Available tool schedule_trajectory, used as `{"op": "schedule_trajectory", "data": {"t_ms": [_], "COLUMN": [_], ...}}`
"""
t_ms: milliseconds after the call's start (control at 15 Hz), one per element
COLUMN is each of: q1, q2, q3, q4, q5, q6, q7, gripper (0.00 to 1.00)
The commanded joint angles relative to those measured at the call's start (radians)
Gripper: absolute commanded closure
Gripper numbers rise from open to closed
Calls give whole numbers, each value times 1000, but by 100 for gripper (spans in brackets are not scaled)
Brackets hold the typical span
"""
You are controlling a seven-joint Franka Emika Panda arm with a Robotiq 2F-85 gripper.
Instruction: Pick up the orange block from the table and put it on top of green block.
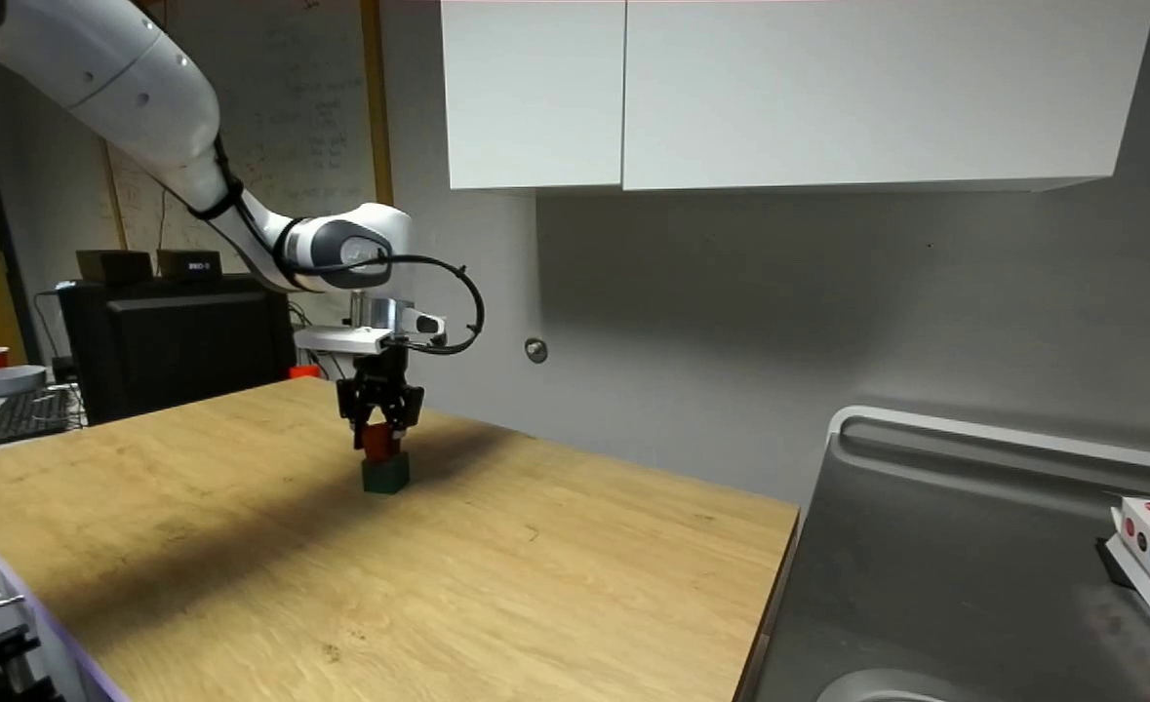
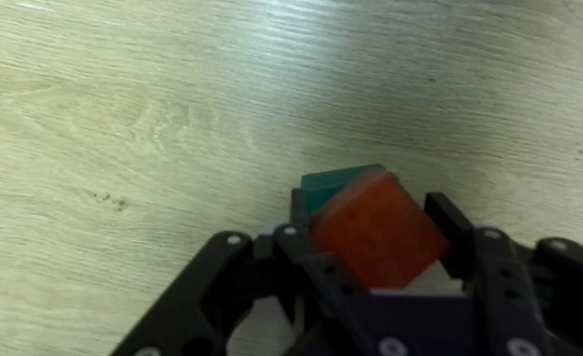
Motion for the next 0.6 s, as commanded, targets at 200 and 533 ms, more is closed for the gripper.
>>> {"op": "schedule_trajectory", "data": {"t_ms": [200,533], "q1": [-2,5], "q2": [46,47], "q3": [3,-1], "q4": [61,72], "q5": [29,14], "q6": [-38,-93], "q7": [-33,-25], "gripper": [2,0]}}
